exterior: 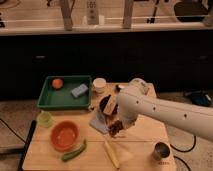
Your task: Place grapes in red bowl
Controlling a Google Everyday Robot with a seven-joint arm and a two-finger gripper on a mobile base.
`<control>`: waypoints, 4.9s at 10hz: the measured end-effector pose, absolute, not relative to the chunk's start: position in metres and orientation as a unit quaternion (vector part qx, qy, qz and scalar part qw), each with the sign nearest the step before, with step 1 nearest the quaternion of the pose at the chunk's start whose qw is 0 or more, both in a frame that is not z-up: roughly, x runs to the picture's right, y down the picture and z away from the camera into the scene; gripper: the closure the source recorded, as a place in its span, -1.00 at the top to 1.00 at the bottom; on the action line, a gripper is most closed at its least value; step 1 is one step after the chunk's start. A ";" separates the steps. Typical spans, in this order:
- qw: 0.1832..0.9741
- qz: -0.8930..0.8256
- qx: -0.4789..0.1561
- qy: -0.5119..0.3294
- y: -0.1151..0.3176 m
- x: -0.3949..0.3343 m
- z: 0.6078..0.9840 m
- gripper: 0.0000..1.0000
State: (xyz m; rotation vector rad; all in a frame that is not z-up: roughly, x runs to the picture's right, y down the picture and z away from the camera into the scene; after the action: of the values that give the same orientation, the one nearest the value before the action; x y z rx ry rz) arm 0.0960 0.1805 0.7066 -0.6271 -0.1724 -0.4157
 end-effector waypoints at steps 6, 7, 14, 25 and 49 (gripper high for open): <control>0.920 -0.223 -0.309 -0.090 0.185 0.073 0.692 -0.95; 0.919 -0.227 -0.309 -0.091 0.186 0.069 0.689 -0.95; 0.912 -0.249 -0.311 -0.096 0.194 0.035 0.677 -0.95; 0.900 -0.288 -0.311 -0.104 0.198 -0.040 0.658 -0.95; 0.881 -0.323 -0.307 -0.155 0.209 -0.139 0.662 -0.95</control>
State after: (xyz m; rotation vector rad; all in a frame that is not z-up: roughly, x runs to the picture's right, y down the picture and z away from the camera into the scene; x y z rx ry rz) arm -0.1387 0.2089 0.6616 -0.6392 -0.3239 -0.6738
